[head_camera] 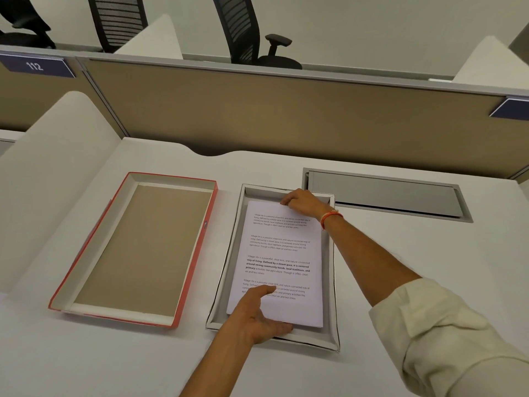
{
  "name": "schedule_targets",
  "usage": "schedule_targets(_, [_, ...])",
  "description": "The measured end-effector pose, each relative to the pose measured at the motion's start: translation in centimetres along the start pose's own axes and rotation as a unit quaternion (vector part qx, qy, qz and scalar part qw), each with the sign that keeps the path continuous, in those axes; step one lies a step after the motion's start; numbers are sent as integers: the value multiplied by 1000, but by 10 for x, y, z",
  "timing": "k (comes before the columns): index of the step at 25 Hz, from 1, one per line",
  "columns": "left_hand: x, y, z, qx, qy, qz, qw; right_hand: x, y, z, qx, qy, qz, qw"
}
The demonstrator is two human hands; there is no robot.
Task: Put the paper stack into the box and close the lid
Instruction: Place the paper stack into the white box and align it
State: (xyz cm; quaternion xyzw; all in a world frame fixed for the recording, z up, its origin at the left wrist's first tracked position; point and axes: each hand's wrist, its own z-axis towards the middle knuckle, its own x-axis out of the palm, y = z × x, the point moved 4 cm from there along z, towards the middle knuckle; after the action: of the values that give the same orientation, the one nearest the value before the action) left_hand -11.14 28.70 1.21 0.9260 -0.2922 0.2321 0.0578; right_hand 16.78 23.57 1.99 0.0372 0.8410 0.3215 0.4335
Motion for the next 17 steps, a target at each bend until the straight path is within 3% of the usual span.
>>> schedule_targets(10, [-1,0,-12,11,41,-13,999,-8,6,-2,-4,6,-19,1000])
schedule_targets(17, [-4,-17,-28,11,42,37,998,-23,17,-13,-18,-28,35,999])
